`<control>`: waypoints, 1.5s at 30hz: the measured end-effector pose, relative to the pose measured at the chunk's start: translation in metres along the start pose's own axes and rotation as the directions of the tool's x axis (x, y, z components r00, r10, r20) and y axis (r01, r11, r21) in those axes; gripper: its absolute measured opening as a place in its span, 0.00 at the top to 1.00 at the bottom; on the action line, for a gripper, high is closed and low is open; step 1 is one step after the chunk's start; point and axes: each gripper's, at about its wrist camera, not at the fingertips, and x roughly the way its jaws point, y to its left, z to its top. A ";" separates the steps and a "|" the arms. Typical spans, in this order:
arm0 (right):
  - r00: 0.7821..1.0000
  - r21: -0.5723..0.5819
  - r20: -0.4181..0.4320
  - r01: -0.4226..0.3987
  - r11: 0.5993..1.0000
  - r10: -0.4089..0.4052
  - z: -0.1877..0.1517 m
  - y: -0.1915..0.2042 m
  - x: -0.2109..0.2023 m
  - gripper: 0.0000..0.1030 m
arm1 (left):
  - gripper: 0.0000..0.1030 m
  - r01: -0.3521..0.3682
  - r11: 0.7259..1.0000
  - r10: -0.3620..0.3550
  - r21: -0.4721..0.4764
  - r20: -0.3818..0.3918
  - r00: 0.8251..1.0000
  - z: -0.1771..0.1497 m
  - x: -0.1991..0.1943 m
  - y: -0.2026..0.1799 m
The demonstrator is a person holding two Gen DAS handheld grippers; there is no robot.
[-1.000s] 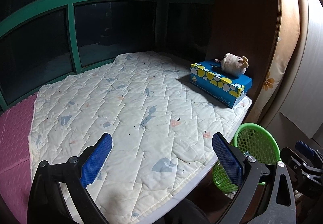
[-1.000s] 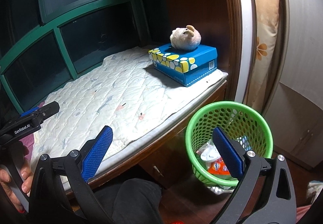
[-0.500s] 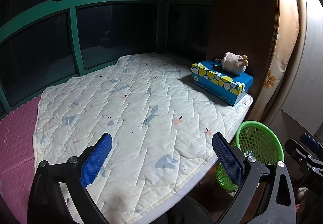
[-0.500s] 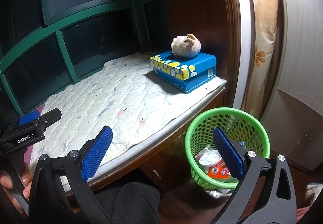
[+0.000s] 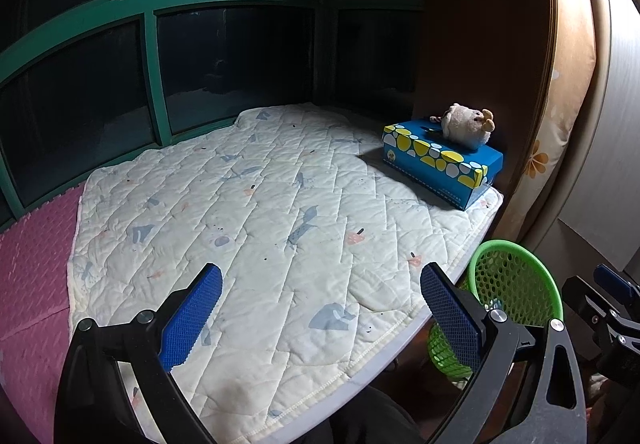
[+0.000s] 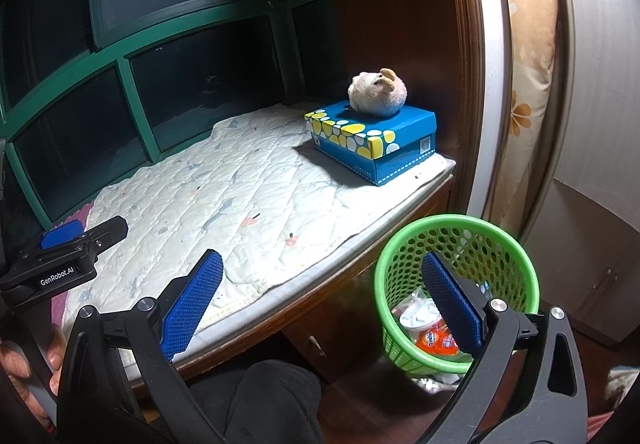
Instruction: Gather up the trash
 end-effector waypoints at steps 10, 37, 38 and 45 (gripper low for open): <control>1.000 -0.014 -0.003 -0.007 1.000 0.007 0.000 0.004 0.002 0.04 | 0.07 -0.008 1.000 0.008 -0.023 -0.003 1.000 -0.001 -0.001 0.007; 0.999 -0.030 -0.016 -0.028 0.999 0.028 -0.001 0.015 0.007 0.04 | 0.07 -0.055 0.996 0.054 -0.064 -0.025 0.998 -0.007 -0.001 0.024; 0.999 -0.031 -0.016 -0.030 0.999 0.030 -0.001 0.014 0.007 0.04 | 0.07 -0.055 0.996 0.054 -0.065 -0.027 0.998 -0.007 0.000 0.024; 0.999 -0.029 -0.020 -0.033 0.999 0.033 -0.002 0.016 0.008 0.04 | 0.07 -0.060 0.996 0.058 -0.070 -0.036 0.998 -0.009 0.001 0.026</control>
